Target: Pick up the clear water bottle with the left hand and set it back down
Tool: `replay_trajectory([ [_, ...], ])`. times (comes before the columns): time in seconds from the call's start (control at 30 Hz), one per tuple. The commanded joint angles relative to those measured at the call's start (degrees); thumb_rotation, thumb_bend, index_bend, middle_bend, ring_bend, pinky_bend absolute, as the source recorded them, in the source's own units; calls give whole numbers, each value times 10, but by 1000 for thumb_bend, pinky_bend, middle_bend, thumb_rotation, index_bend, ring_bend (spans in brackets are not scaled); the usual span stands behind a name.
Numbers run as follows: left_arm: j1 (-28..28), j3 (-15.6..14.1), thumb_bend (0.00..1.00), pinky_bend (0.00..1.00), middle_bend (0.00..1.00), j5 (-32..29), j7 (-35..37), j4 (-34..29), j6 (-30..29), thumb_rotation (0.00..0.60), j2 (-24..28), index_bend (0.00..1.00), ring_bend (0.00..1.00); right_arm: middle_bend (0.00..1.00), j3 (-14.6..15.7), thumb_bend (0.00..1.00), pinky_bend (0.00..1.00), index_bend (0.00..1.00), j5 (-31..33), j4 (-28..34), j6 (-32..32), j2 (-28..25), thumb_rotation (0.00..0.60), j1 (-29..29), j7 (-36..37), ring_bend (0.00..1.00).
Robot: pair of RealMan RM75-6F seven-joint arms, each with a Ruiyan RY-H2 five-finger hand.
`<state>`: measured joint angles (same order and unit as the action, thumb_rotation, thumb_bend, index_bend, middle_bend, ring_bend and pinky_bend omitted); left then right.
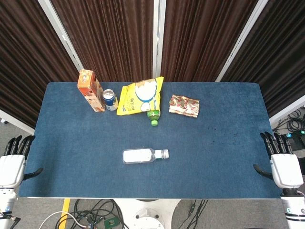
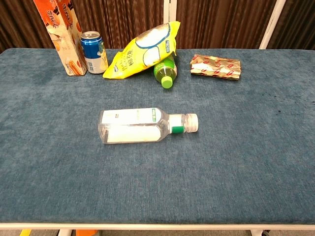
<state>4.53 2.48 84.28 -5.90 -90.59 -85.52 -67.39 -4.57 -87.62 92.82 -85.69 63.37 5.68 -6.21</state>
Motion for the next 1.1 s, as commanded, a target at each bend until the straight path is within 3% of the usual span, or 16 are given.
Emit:
replay_trajectory([
  [0.03,0,-1,62,20,78,-1,-1,0,2,600,0,70,0,77,0,54,0,0,0,0,1,0,600,1,0,0],
  [0.5,27,7,61,20,78,23,-6,-18,20,600,14,70,0,77,-7,55,0,0,-3,-4,-24,-8,600,-7,18,0],
  [0.8,130,32,62,63,111,59,3,-56,128,600,20,92,19,75,-15,56,0,0,6,-1,-26,-21,600,-6,17,0],
  [1.1,235,43,63,124,136,59,9,-73,252,600,-47,115,60,76,-16,56,0,0,18,-7,-13,-19,600,-4,26,0],
])
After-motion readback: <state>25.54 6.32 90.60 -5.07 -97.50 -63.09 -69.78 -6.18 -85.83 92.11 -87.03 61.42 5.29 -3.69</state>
